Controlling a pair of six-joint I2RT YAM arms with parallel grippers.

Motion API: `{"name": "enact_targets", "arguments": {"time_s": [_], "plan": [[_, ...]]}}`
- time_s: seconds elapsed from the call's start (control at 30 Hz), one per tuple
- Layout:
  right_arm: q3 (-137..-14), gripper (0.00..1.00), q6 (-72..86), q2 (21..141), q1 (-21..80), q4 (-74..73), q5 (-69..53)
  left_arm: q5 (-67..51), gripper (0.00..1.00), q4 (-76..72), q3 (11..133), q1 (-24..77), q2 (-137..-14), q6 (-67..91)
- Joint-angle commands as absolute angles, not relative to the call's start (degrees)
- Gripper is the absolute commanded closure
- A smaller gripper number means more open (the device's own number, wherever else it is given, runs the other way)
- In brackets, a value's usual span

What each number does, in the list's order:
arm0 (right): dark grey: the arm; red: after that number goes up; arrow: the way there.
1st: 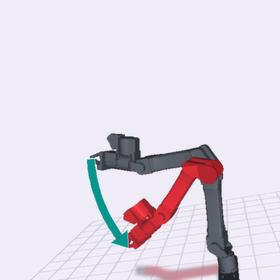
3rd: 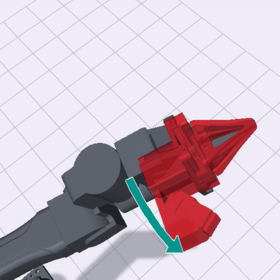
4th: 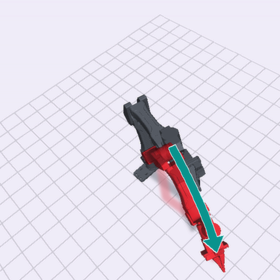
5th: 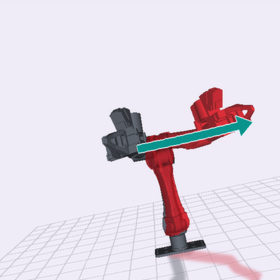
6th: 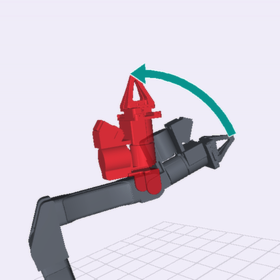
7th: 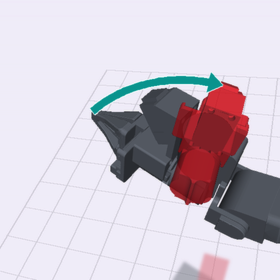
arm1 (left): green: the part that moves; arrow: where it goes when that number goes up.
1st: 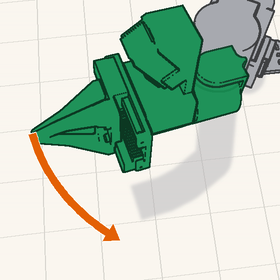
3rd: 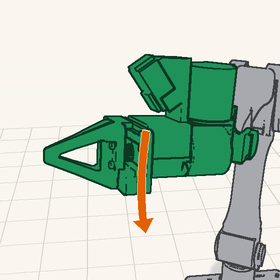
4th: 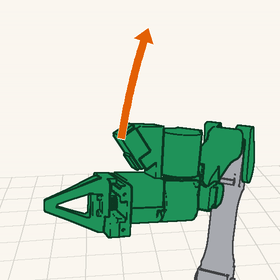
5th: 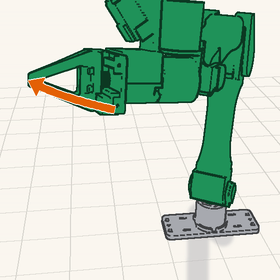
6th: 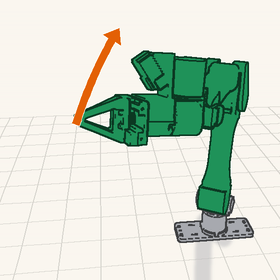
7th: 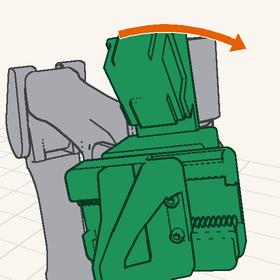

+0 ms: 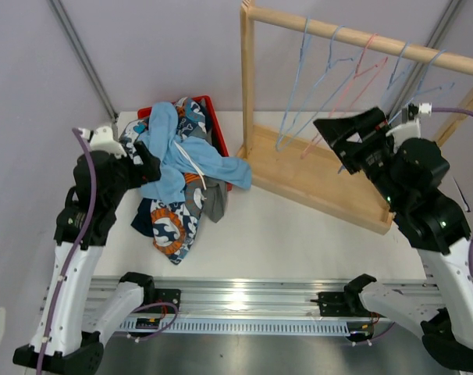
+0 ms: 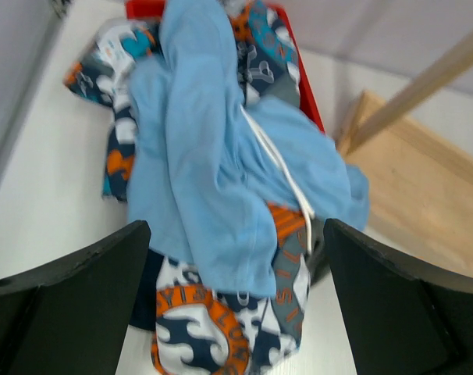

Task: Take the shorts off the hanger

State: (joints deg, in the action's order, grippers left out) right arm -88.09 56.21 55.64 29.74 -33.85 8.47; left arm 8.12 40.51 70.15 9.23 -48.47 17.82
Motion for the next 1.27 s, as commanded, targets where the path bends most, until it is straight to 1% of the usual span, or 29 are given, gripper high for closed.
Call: {"name": "enact_targets", "arguments": {"time_s": [0.0,0.03,0.07,0.1,0.17,0.23,0.27,0.3,0.4,0.43,0.57,0.7,1.23], "plan": [[-82.64,0.01,42.84,48.01,33.65,-42.89,18.89,1.59,0.01,36.31,63.47,10.98,-39.66,19.16],[-80.36,0.01,40.98,43.03,33.66,-42.63,18.81,1.15,0.01,36.3,60.76,11.07,-37.72,18.99],[-75.63,0.01,39.04,40.46,33.66,-41.23,18.29,0.79,0.01,36.3,58.21,11.07,-35.88,18.81],[-73.59,0.01,35.63,37.82,33.66,-40.52,16.98,0.79,0.01,36.04,55.66,11.07,-32.21,17.94],[-70.24,0.01,33.58,30.81,33.66,-40.86,17.22,1.92,0.01,36.3,53.19,11.07,-28.84,17.23],[-64.88,0.01,31.22,26.21,33.58,-41.04,17.49,2.46,0.01,35.86,50.55,11.07,-23.94,16.88],[-62.95,0.01,30.51,21.49,33.57,-40.87,17.4,2.63,0.01,35.6,49.41,11.16,-22.43,17.05],[-59.36,0.01,30.24,19.18,33.57,-41.04,18.27,2.72,0.01,34.64,46.96,11.16,-21.02,17.57],[-54.86,0.01,29.09,12.07,33.57,-40.87,19.68,3.86,0.01,35.07,47.02,11.16,-19.42,17.49],[-52.76,0.01,28.74,11.0,33.57,-40.78,20.3,4.22,0.01,34.72,46.76,11.16,-19.6,17.32],[-51.42,0.0,27.16,9.23,33.57,-41.31,23.2,4.84,0.01,35.07,46.67,11.25,-22.58,16.96],[-50.63,0.01,24.61,9.32,33.57,-39.47,22.33,5.01,0.01,34.98,46.41,11.16,-22.68,16.96],[-49.92,0.01,22.85,7.91,32.96,-38.23,19.33,5.01,0.01,35.07,46.49,11.25,-23.82,16.96]]}}
